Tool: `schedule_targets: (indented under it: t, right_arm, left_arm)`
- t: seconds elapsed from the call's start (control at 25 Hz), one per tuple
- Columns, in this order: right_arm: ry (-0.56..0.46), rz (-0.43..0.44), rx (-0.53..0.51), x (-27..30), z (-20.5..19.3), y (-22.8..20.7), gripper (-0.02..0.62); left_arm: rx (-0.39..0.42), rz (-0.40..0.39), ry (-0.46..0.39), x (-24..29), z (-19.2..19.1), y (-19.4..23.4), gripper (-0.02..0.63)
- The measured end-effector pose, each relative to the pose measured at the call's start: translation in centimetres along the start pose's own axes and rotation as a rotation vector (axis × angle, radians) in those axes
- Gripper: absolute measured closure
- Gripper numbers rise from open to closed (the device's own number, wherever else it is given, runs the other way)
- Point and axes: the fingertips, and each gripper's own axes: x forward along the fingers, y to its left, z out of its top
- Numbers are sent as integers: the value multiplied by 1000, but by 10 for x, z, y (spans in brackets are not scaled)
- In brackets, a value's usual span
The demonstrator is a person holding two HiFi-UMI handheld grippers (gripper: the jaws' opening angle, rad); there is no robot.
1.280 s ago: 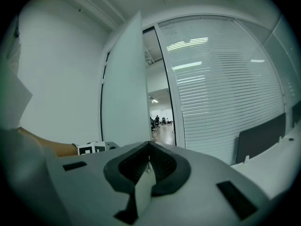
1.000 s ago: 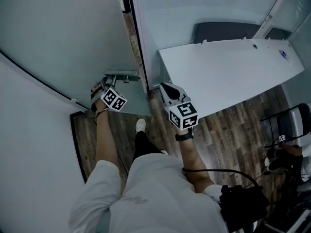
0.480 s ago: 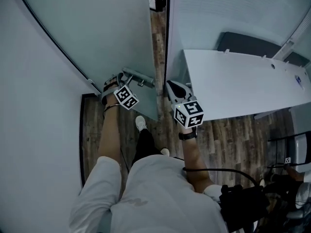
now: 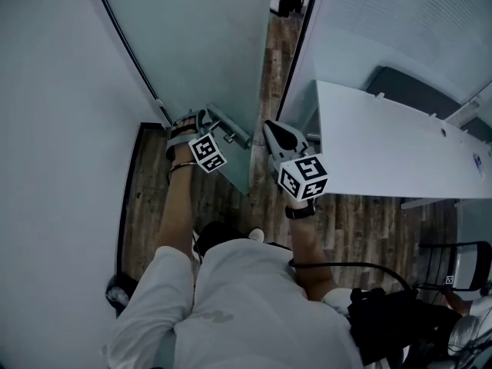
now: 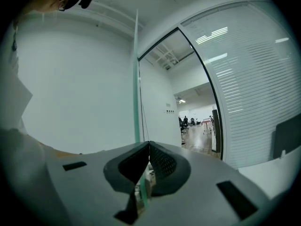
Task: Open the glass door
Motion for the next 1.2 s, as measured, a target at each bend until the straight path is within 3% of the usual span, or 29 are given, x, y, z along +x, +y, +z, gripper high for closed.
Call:
schedule_targets:
  t: [0.16, 0.32, 0.6, 0.76, 1.2]
  right_arm:
    - [-49, 8, -9, 5, 26, -2, 592]
    - [-72, 53, 5, 16, 37, 19, 592]
    - [-56, 191, -61, 49, 34, 84, 592]
    - [-51, 235, -91, 59, 38, 102, 592]
    - [-51, 294, -23, 91, 58, 143, 592]
  left_arm:
    - [-23, 23, -6, -17, -18, 0, 440]
    - [13, -8, 6, -29, -45, -10, 440]
    - [-14, 3, -94, -50, -89, -16, 436]
    - [-18, 5, -145, -65, -95, -13, 436]
    - [27, -26, -209, -103, -126, 4, 434]
